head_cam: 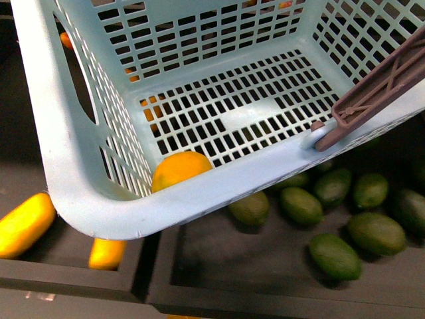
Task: Pick lemon and mango into basket
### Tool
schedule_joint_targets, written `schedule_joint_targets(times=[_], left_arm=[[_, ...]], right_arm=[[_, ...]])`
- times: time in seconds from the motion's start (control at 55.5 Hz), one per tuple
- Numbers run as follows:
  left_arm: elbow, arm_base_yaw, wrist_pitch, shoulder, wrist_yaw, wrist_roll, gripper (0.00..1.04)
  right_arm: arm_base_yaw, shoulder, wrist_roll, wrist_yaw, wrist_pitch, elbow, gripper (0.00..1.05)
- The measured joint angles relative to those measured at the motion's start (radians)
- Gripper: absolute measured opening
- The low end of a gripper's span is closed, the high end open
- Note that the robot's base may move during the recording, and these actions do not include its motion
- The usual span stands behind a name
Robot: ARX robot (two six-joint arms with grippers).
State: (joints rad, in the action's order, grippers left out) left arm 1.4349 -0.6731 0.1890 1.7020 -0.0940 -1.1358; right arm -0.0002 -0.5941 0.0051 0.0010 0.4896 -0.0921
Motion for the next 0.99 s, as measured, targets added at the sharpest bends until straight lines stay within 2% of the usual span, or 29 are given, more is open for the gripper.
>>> schedule_joint_targets(times=[0.991], left_arm=[[0.002, 0.001, 0.0, 0.0, 0.001, -0.001, 0.04]], right_arm=[[0.0, -0.001, 0.0, -0.001, 0.0, 0.0, 0.96]])
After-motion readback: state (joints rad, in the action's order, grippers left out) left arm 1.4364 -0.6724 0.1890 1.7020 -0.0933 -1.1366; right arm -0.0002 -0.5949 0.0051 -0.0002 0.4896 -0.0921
